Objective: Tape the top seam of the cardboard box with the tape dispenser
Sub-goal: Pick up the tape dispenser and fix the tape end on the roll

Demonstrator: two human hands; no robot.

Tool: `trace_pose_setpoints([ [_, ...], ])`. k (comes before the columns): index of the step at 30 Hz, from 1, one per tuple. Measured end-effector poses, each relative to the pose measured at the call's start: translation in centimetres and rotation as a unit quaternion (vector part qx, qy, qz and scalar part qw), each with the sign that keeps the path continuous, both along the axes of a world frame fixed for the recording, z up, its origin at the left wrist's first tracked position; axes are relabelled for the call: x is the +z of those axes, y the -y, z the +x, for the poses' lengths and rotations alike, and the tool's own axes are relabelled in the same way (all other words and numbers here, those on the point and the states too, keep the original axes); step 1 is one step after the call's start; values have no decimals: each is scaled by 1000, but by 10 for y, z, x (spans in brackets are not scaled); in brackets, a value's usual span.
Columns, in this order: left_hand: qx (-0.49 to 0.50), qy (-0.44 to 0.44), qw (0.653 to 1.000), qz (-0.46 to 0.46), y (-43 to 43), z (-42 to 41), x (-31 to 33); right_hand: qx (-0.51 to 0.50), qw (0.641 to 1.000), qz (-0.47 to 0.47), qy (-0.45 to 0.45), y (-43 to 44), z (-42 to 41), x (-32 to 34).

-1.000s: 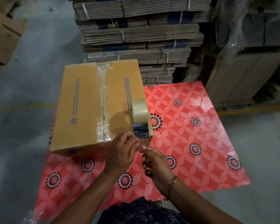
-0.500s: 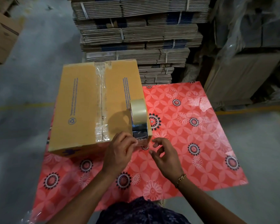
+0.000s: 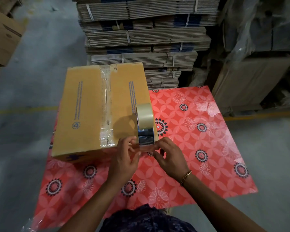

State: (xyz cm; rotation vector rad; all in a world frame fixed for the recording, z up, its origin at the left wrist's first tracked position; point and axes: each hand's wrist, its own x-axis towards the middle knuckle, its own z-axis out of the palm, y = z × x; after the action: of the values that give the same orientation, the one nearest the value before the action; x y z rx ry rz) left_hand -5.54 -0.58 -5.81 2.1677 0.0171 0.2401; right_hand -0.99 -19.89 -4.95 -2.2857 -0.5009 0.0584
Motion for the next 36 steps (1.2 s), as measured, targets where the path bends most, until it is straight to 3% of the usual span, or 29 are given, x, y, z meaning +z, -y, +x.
trace_pose_setpoints([
  [12,-32,3,999,-22,3,2,8,18,1000,-1,-25,8,6,4],
  [23,-25,-66,992,-106,-2,10,5,42,993,42,-104,16,22,15],
  [29,6,-182,963,-199,2,15,8,1,981,36,-191,13,30,24],
  [36,47,-254,923,-284,8,18,13,-53,938,130,-317,8,25,23],
])
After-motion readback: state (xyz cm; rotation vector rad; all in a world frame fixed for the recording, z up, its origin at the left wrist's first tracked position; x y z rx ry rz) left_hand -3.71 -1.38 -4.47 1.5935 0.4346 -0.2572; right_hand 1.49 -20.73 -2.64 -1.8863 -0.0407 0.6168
